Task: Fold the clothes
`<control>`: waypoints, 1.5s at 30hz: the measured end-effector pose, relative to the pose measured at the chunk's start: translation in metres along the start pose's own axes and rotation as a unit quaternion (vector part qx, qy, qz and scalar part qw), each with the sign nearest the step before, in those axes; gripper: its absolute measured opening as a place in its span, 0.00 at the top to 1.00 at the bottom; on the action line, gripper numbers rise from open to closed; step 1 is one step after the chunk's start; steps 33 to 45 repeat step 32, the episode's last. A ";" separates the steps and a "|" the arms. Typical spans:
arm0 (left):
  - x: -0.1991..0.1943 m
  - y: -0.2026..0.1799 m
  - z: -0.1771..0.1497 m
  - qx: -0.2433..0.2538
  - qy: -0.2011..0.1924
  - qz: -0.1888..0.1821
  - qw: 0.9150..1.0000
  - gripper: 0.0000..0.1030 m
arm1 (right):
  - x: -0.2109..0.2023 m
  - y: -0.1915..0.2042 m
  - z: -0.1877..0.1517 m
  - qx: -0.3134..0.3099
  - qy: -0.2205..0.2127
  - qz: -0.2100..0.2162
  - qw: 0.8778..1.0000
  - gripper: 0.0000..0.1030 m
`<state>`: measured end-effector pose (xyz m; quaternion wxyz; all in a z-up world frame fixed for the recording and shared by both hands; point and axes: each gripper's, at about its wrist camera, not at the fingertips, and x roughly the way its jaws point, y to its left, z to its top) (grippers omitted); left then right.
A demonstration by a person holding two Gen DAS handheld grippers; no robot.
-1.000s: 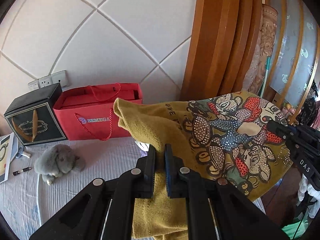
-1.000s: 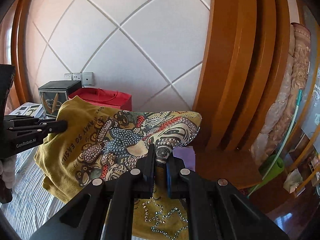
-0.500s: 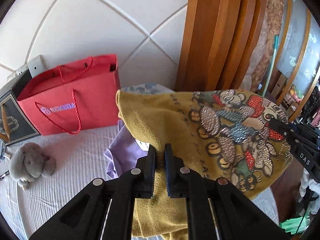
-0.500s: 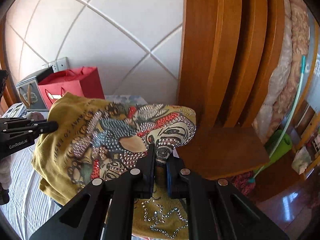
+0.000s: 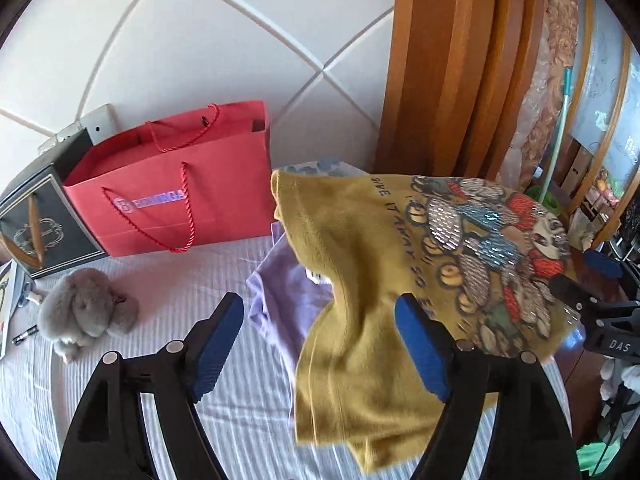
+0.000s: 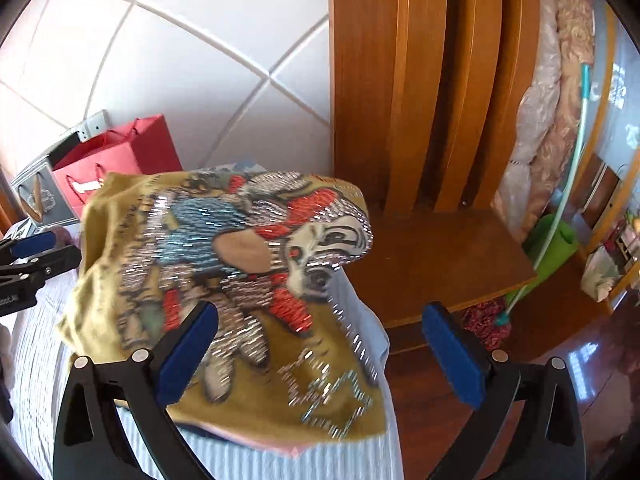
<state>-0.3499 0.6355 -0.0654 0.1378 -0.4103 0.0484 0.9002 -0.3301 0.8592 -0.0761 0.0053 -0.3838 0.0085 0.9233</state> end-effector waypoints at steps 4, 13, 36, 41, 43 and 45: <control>-0.032 -0.004 -0.017 0.001 0.004 -0.005 1.000 0.23 | -0.029 0.015 -0.012 0.002 -0.016 0.014 1.000 0.00; -0.068 -0.021 -0.043 -0.002 0.028 -0.024 0.999 0.23 | -0.067 0.043 -0.035 -0.008 -0.016 0.022 1.000 0.00; -0.062 -0.043 -0.044 0.015 0.021 -0.009 1.000 0.23 | -0.066 0.038 -0.045 -0.008 -0.001 0.012 1.000 0.00; -0.062 -0.043 -0.044 0.015 0.021 -0.009 1.000 0.23 | -0.066 0.038 -0.045 -0.008 -0.001 0.012 1.000 0.00; -0.062 -0.043 -0.044 0.015 0.021 -0.009 1.000 0.23 | -0.066 0.038 -0.045 -0.008 -0.001 0.012 1.000 0.00; -0.062 -0.043 -0.044 0.015 0.021 -0.009 1.000 0.23 | -0.066 0.038 -0.045 -0.008 -0.001 0.012 1.000 0.00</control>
